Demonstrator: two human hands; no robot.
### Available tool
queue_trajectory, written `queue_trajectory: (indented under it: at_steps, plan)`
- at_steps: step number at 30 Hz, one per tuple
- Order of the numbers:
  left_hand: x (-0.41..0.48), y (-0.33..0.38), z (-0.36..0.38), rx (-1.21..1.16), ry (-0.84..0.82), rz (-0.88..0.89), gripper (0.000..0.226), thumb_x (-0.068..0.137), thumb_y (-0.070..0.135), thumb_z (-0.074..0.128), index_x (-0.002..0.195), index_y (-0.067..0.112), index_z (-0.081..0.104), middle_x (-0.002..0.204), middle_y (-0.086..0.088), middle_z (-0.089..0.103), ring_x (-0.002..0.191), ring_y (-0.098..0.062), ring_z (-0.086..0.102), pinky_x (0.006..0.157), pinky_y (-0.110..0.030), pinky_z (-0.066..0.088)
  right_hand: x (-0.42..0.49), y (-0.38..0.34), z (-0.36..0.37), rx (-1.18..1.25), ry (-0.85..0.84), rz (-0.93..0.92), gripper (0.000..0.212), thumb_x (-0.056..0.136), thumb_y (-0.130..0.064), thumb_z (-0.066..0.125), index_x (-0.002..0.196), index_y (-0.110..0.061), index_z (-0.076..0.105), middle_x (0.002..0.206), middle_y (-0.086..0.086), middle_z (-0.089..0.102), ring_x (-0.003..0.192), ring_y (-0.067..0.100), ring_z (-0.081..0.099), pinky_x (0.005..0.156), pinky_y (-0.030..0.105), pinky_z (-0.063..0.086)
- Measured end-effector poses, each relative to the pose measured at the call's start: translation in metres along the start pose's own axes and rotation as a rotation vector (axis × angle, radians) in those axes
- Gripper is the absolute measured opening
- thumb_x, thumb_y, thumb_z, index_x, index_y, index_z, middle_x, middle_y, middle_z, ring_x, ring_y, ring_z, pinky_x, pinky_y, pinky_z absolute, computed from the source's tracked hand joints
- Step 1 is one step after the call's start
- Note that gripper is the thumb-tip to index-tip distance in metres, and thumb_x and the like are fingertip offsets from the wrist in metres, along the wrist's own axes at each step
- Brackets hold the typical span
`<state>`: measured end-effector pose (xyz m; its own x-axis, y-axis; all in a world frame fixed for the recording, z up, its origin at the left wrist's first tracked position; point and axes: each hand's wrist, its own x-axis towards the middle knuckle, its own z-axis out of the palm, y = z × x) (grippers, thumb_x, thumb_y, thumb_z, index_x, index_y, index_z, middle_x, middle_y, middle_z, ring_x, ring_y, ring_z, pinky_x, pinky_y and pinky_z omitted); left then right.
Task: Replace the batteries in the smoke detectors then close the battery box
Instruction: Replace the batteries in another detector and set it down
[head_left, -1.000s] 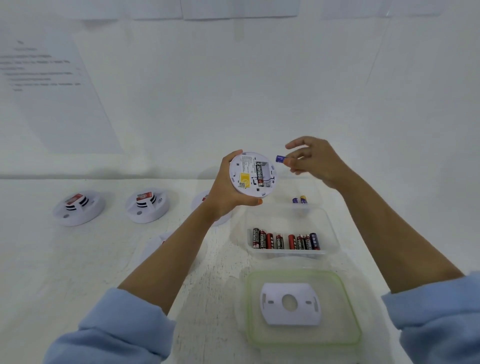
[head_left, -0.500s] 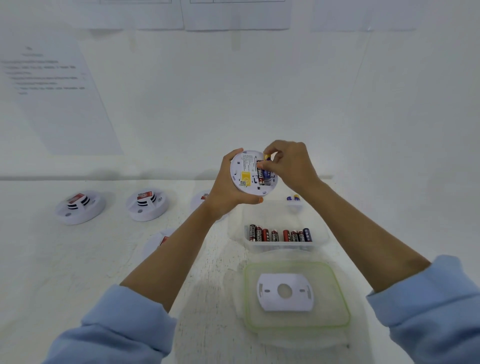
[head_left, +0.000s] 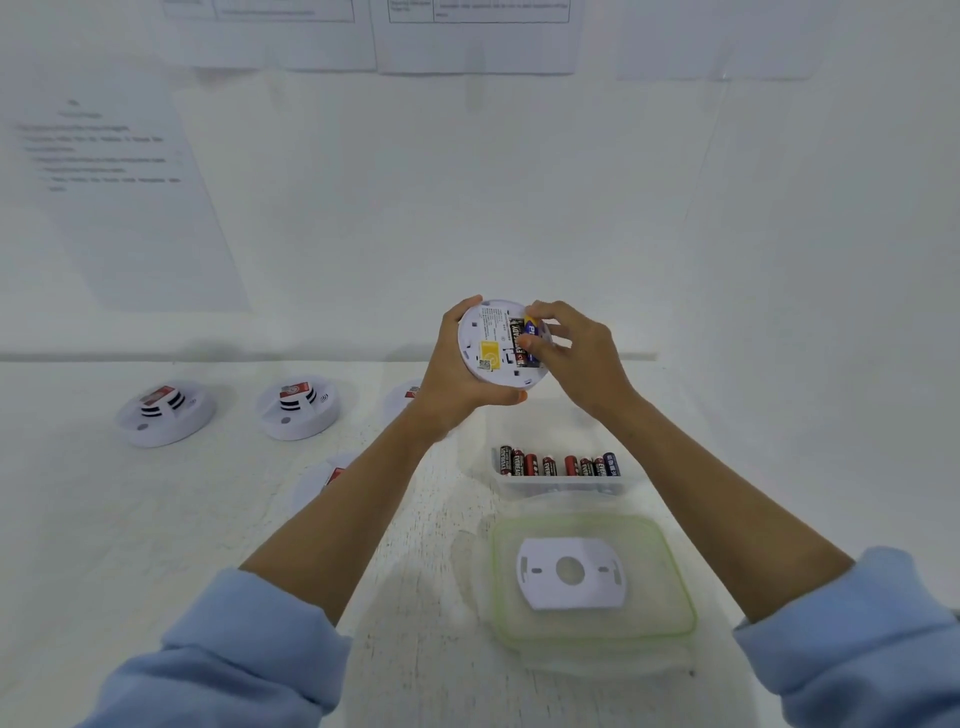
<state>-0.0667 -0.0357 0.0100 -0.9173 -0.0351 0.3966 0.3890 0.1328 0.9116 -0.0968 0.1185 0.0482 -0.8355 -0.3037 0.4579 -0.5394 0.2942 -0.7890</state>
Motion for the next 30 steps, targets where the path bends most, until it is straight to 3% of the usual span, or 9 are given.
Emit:
queue_trajectory:
  at_steps: [2, 6, 10, 12, 15, 18, 22, 25, 30]
  plan:
    - [0.0, -0.001, 0.0, 0.002, 0.002, 0.006, 0.099, 0.048, -0.004, 0.078, 0.132, 0.014, 0.027, 0.119, 0.01, 0.045, 0.101, 0.012, 0.053, 0.078, -0.013, 0.05, 0.0, -0.001, 0.0, 0.004, -0.023, 0.008, 0.026, 0.088, -0.013, 0.06, 0.112, -0.005, 0.059, 0.115, 0.009, 0.061, 0.097, 0.021, 0.059, 0.082, 0.029, 0.055]
    - [0.0, 0.0, 0.001, 0.02, -0.005, 0.014, 0.103, 0.045, 0.006, 0.083, 0.132, 0.017, 0.028, 0.121, 0.009, 0.045, 0.107, 0.003, 0.052, 0.085, -0.018, 0.051, -0.001, -0.001, 0.0, -0.054, -0.005, -0.018, 0.023, 0.089, -0.009, 0.058, 0.109, -0.002, 0.064, 0.111, 0.015, 0.065, 0.097, 0.028, 0.063, 0.085, 0.041, 0.054]
    - [-0.003, -0.002, 0.001, 0.018, -0.015, 0.016, 0.105, 0.043, 0.01, 0.085, 0.131, 0.021, 0.03, 0.124, 0.004, 0.045, 0.11, -0.003, 0.051, 0.088, -0.024, 0.052, -0.005, 0.001, 0.0, -0.174, -0.065, -0.115, 0.025, 0.091, -0.005, 0.052, 0.113, 0.002, 0.063, 0.122, 0.015, 0.06, 0.096, 0.013, 0.055, 0.074, 0.0, 0.045]
    - [-0.005, -0.002, -0.001, 0.03, -0.052, 0.023, 0.107, 0.041, 0.019, 0.085, 0.133, 0.019, 0.029, 0.128, -0.001, 0.043, 0.115, -0.008, 0.049, 0.09, -0.028, 0.052, -0.009, 0.004, -0.002, -0.167, -0.089, -0.097, 0.027, 0.092, -0.006, 0.05, 0.116, 0.001, 0.061, 0.127, 0.013, 0.058, 0.101, 0.012, 0.053, 0.074, -0.004, 0.04]
    - [-0.009, 0.003, -0.003, 0.034, -0.056, 0.025, 0.106, 0.042, 0.02, 0.083, 0.133, 0.017, 0.028, 0.129, -0.002, 0.041, 0.114, -0.003, 0.048, 0.089, -0.026, 0.051, -0.013, 0.007, -0.004, -0.04, -0.075, -0.047, 0.03, 0.093, -0.006, 0.05, 0.122, -0.002, 0.057, 0.132, 0.011, 0.054, 0.114, 0.015, 0.053, 0.087, 0.006, 0.045]
    - [-0.02, 0.006, -0.005, 0.051, -0.076, 0.031, 0.108, 0.042, 0.018, 0.084, 0.133, 0.014, 0.027, 0.128, -0.002, 0.042, 0.115, -0.006, 0.049, 0.09, -0.028, 0.051, -0.024, 0.005, -0.004, 0.075, -0.076, 0.017, 0.028, 0.093, -0.008, 0.049, 0.12, -0.008, 0.058, 0.124, 0.007, 0.059, 0.113, 0.018, 0.057, 0.088, 0.02, 0.053]
    - [-0.044, 0.009, -0.003, 0.059, -0.072, 0.023, 0.105, 0.045, 0.002, 0.082, 0.133, 0.011, 0.027, 0.125, 0.001, 0.043, 0.111, 0.003, 0.049, 0.082, -0.015, 0.05, -0.045, 0.0, -0.003, 0.17, -0.104, 0.104, 0.026, 0.092, -0.004, 0.051, 0.116, -0.012, 0.052, 0.116, -0.001, 0.057, 0.104, 0.012, 0.059, 0.078, 0.015, 0.054]
    - [-0.064, 0.011, 0.0, 0.057, -0.065, 0.014, 0.102, 0.046, -0.002, 0.08, 0.132, 0.01, 0.027, 0.124, 0.005, 0.043, 0.109, 0.008, 0.05, 0.082, -0.014, 0.049, -0.061, -0.004, -0.003, 0.196, -0.107, 0.172, 0.031, 0.089, -0.001, 0.052, 0.116, -0.016, 0.052, 0.115, -0.003, 0.056, 0.097, 0.008, 0.059, 0.082, 0.02, 0.053]
    - [-0.095, 0.022, 0.004, 0.064, -0.061, -0.029, 0.109, 0.04, 0.012, 0.085, 0.132, 0.015, 0.028, 0.125, 0.007, 0.044, 0.114, 0.0, 0.049, 0.084, -0.02, 0.051, -0.087, -0.012, -0.012, 0.29, -0.154, 0.247, 0.038, 0.087, 0.002, 0.056, 0.121, -0.013, 0.051, 0.122, 0.007, 0.057, 0.108, 0.018, 0.057, 0.089, 0.031, 0.051]
